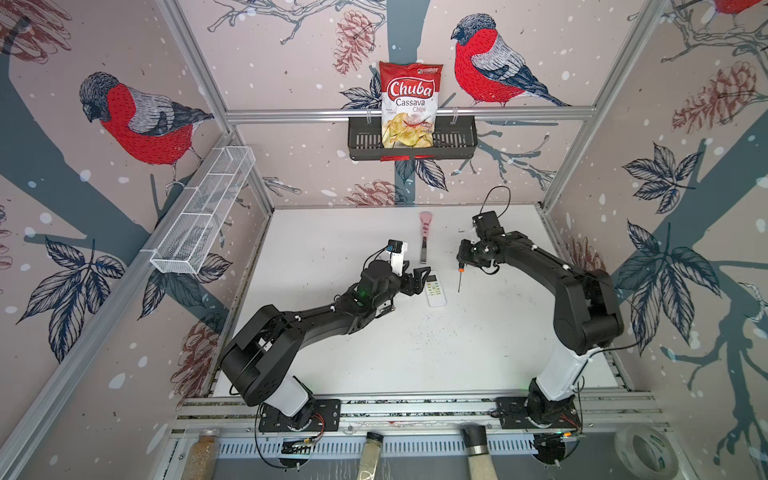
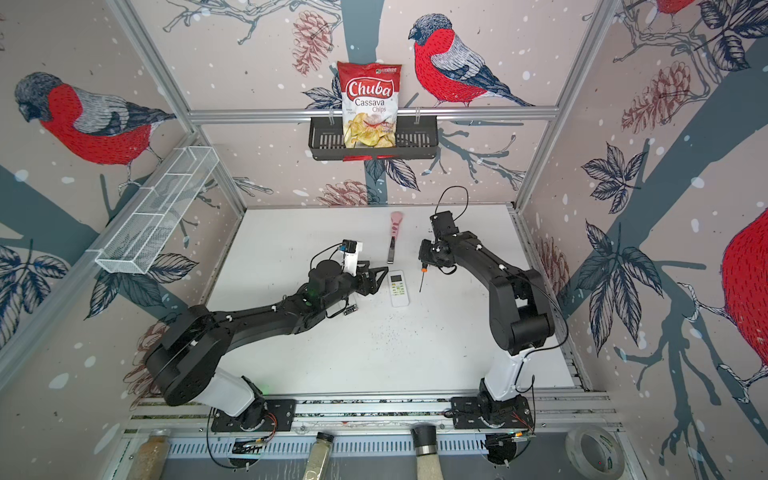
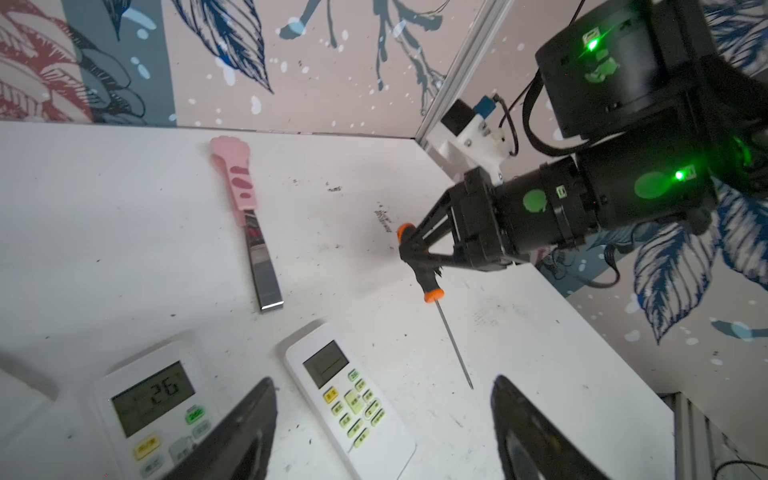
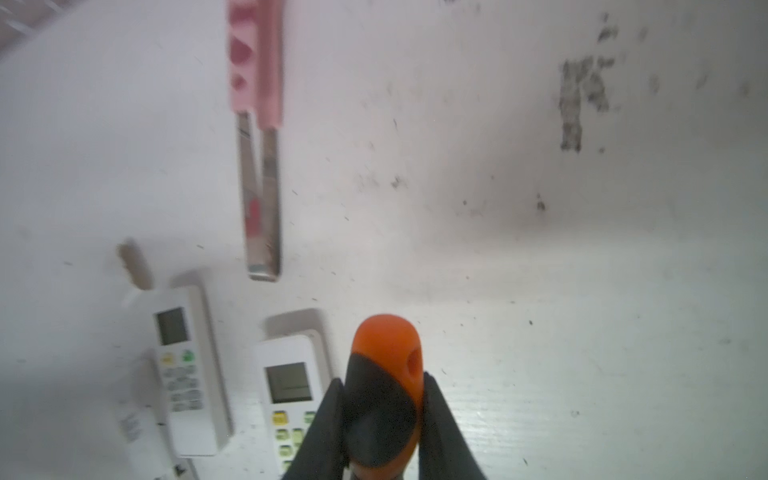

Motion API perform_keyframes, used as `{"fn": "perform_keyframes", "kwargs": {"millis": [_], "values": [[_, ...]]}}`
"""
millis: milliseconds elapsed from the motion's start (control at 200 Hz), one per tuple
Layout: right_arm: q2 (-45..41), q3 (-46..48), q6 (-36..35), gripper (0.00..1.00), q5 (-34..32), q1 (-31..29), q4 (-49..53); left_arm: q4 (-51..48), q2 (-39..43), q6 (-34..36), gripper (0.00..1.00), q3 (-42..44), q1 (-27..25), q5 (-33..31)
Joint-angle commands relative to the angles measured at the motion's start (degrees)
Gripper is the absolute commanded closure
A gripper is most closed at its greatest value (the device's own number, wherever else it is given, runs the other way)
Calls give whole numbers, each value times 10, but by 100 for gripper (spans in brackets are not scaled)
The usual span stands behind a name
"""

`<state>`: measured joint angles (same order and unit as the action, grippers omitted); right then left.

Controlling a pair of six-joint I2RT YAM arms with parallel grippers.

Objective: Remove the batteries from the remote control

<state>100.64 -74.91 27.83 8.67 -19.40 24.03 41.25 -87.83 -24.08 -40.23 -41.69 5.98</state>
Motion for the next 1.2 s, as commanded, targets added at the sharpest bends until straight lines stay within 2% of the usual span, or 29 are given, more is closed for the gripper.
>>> {"fn": "perform_keyframes", "kwargs": {"millis": [0,90,300,440,675,856,1011,1196], "values": [[-33,8,69,94,36,-3,-84,158,4,3,19,31,-10,1],[-58,24,117,94,38,-3,-134,169,-7,12,19,27,-20,-43],[-62,5,163,95,26,-26,-176,207,-77,39,20,-17,-39,-59],[-69,15,195,96,37,-32,-220,224,-115,44,24,-47,-39,-64],[-58,-3,195,96,53,-48,-220,214,-148,60,35,-84,-38,-102],[-56,6,198,96,67,-50,-230,197,-172,61,47,-113,-33,-94],[-56,10,196,96,79,-54,-230,211,-186,48,51,-109,-28,-112],[-66,20,195,96,79,-59,-230,228,-187,28,61,-108,-21,-120]]}}
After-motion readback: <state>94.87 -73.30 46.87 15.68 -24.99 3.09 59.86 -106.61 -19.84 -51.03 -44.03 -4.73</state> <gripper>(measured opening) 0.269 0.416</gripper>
